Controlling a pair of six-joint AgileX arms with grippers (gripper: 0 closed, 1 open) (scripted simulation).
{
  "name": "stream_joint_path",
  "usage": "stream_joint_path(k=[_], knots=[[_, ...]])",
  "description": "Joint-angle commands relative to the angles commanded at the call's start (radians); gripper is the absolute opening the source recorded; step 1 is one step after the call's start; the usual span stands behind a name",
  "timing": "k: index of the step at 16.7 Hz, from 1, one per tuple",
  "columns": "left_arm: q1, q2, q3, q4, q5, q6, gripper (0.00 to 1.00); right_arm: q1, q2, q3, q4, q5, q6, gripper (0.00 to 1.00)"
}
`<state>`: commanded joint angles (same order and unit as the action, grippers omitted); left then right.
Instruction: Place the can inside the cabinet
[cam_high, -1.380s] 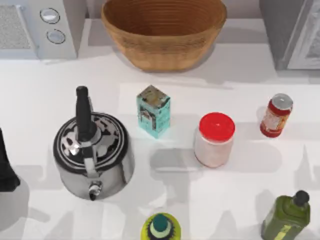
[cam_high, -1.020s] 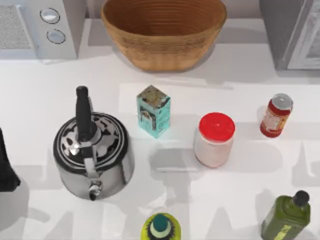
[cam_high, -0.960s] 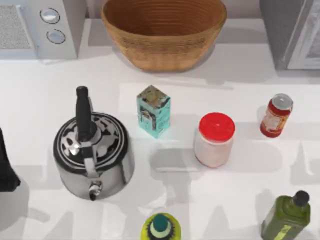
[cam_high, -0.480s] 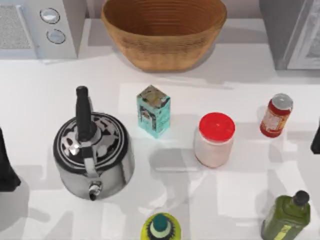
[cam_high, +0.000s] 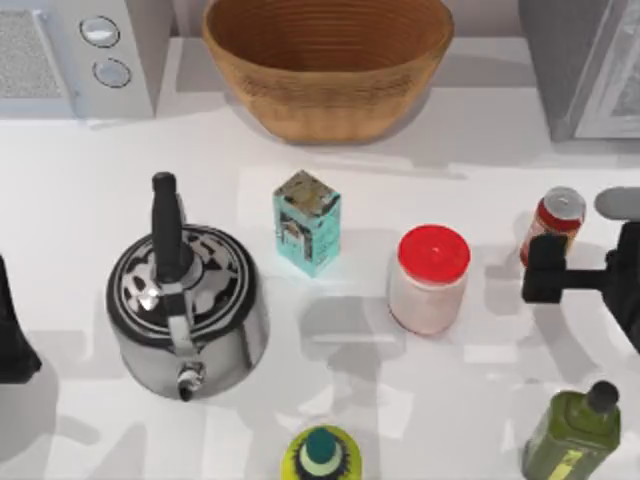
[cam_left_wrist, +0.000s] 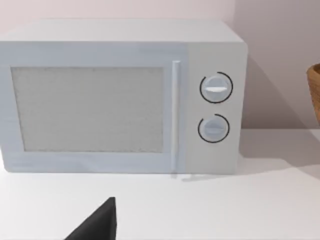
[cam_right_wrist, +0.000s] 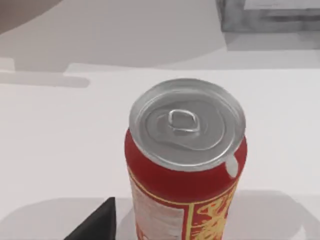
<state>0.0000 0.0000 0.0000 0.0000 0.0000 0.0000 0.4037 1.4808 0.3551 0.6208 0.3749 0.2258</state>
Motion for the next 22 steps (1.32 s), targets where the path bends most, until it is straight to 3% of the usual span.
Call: stream_joint_path(k=[9, 17, 22], knots=[[0.000, 0.000, 0.000, 0.000, 0.000, 0.000, 1.00, 0.061, 0.180, 0.048, 0.086, 0.049, 0.032, 1.00], [0.000, 0.000, 0.000, 0.000, 0.000, 0.000, 1.00, -0.037, 0.318, 0.168, 0.122, -0.027, -0.019, 1.00], [0.000, 0.000, 0.000, 0.000, 0.000, 0.000, 1.00, -0.029, 0.449, 0.217, 0.205, -0.023, -0.016, 1.00]])
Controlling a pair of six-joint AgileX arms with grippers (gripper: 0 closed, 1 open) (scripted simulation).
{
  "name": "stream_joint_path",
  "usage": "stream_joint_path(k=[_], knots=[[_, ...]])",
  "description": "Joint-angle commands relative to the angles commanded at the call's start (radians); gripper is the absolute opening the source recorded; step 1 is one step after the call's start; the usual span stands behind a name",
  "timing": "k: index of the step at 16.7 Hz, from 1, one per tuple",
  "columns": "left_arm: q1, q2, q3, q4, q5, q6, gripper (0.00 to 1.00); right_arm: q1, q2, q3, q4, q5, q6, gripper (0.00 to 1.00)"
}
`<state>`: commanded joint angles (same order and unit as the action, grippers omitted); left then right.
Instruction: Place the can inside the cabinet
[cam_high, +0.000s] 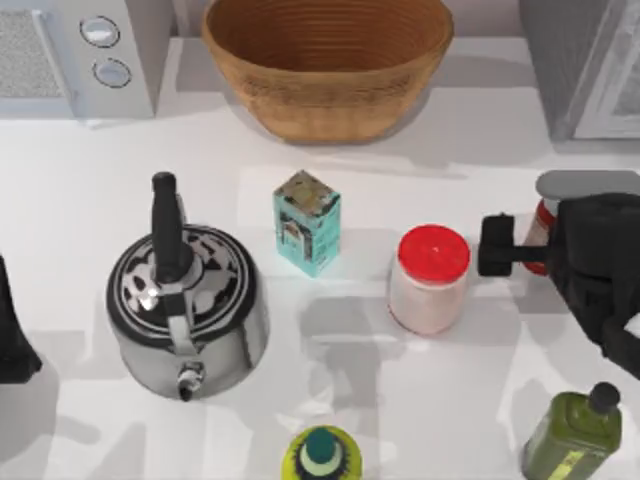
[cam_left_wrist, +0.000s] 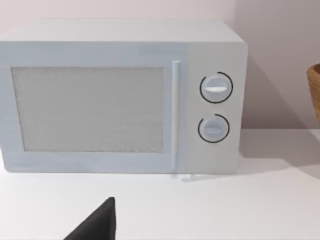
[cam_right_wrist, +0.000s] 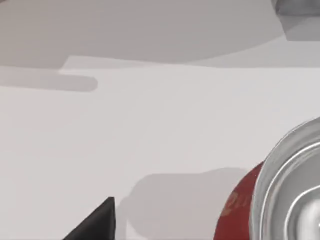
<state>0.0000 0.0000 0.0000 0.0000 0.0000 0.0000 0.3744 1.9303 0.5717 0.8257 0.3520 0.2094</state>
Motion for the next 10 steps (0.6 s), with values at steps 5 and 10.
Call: stream_joint_path(k=[5, 10], knots=[[0.000, 0.000, 0.000, 0.000, 0.000, 0.000, 1.00, 0.004, 0.008, 0.001, 0.007, 0.002, 0.002, 0.92], [0.000, 0.000, 0.000, 0.000, 0.000, 0.000, 1.00, 0.004, 0.008, 0.001, 0.007, 0.002, 0.002, 0.55]])
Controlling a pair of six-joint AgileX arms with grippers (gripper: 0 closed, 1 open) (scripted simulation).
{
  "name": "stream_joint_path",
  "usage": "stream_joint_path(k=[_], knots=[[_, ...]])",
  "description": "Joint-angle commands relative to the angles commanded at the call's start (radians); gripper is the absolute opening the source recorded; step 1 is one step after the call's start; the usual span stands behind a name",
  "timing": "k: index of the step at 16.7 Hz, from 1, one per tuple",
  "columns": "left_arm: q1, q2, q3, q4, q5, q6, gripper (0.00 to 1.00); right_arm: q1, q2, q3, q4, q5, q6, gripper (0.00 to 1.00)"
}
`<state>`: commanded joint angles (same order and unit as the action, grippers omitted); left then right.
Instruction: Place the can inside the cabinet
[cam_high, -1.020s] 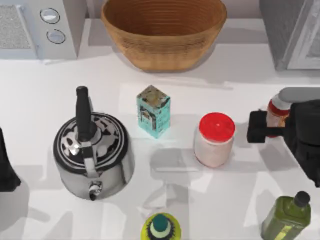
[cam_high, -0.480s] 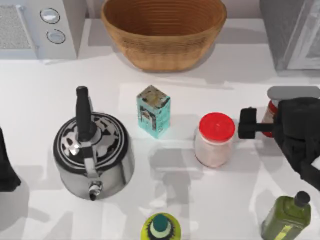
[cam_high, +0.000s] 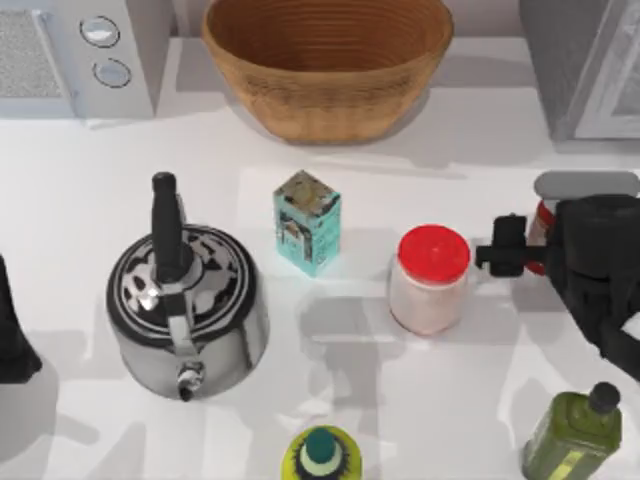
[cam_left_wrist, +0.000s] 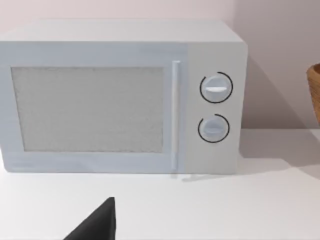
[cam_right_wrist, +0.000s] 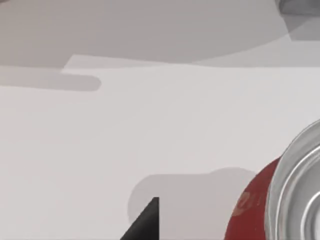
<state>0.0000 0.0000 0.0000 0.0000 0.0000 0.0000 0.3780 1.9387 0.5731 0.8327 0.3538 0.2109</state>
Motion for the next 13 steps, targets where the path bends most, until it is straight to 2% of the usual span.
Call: stream_joint_path(k=[7, 13], knots=[[0.000, 0.000, 0.000, 0.000, 0.000, 0.000, 1.00, 0.000, 0.000, 0.000, 0.000, 0.000, 0.000, 0.02], [0.000, 0.000, 0.000, 0.000, 0.000, 0.000, 1.00, 0.000, 0.000, 0.000, 0.000, 0.000, 0.000, 0.00]])
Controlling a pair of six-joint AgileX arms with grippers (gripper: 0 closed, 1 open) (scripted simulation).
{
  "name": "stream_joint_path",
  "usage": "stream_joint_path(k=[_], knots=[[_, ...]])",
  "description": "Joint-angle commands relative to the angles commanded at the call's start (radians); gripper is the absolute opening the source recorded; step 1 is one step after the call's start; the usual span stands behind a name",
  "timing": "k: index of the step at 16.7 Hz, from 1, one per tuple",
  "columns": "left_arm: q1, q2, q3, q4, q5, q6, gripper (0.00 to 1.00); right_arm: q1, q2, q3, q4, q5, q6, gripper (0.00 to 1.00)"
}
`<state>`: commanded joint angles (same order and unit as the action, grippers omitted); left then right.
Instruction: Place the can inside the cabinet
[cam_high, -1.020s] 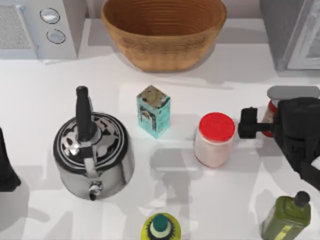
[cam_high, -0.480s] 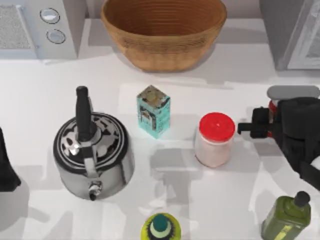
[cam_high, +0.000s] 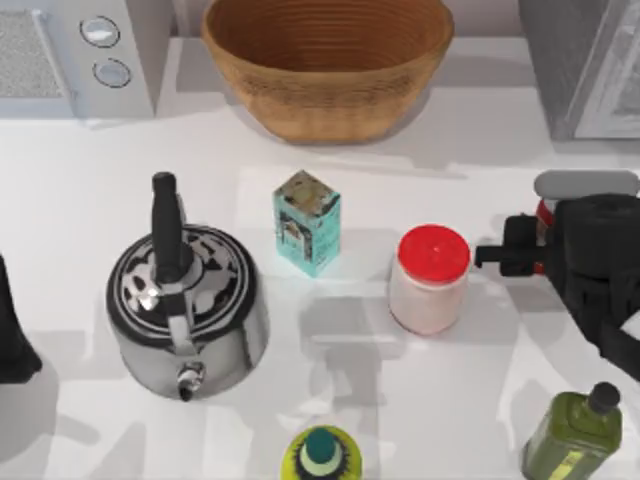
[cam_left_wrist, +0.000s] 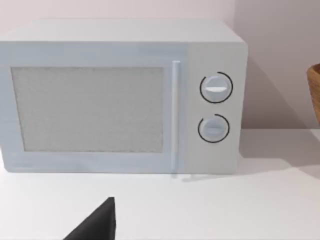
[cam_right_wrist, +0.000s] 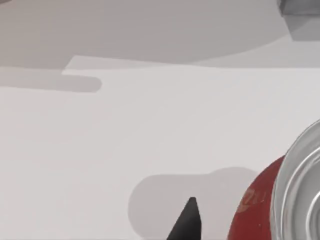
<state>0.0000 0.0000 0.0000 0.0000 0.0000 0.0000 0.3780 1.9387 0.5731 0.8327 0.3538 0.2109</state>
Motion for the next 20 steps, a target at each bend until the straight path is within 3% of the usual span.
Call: stream_joint_path(k=[8, 14, 20], knots=[[0.000, 0.000, 0.000, 0.000, 0.000, 0.000, 1.00, -0.029, -0.103, 0.024, -0.077, -0.016, -0.024, 0.00], [0.000, 0.000, 0.000, 0.000, 0.000, 0.000, 1.00, 0.013, -0.336, 0.114, -0.437, -0.061, -0.034, 0.00], [0.000, 0.000, 0.000, 0.000, 0.000, 0.000, 1.00, 0.000, -0.477, 0.243, -0.727, -0.016, -0.005, 0.00]])
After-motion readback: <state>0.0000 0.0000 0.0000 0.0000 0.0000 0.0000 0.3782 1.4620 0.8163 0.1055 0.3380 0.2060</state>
